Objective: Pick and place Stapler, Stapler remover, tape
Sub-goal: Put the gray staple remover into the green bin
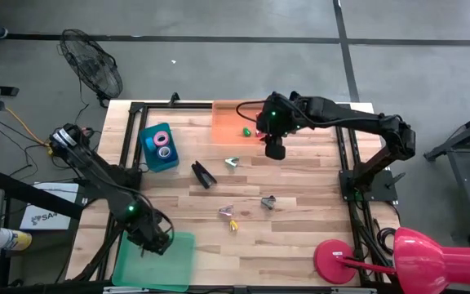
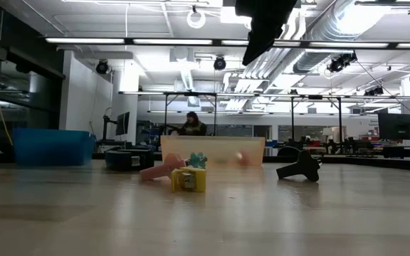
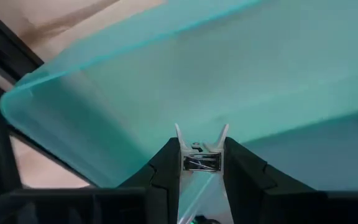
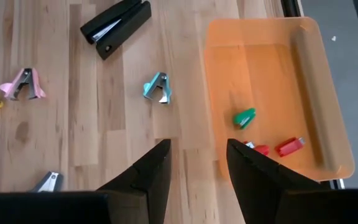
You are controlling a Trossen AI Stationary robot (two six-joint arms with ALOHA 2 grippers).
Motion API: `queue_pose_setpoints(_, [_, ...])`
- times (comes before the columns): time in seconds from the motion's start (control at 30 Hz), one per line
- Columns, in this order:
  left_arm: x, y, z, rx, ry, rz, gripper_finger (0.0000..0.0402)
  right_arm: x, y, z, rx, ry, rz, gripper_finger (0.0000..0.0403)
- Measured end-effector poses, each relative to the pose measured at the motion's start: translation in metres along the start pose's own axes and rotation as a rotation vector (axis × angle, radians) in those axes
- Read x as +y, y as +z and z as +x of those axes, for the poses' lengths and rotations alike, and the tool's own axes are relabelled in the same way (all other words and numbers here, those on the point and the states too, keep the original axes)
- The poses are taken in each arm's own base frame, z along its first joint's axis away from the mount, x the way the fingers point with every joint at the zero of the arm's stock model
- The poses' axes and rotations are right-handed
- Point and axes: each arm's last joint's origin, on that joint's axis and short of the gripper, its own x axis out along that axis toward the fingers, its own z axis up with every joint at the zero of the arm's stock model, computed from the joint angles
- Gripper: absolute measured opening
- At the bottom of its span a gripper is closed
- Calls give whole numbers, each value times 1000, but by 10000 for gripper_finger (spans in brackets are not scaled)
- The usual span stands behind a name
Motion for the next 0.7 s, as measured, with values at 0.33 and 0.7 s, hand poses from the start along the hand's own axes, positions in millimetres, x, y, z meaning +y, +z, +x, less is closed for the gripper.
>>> queue_pose_setpoints(0.33, [24, 20, 36, 131, 117, -185, 110, -5, -1, 0, -2, 10, -19, 145])
queue_pose_setpoints(0.7, [20, 19, 35, 152, 77, -163, 185, -6, -6, 0, 46, 17, -70, 146])
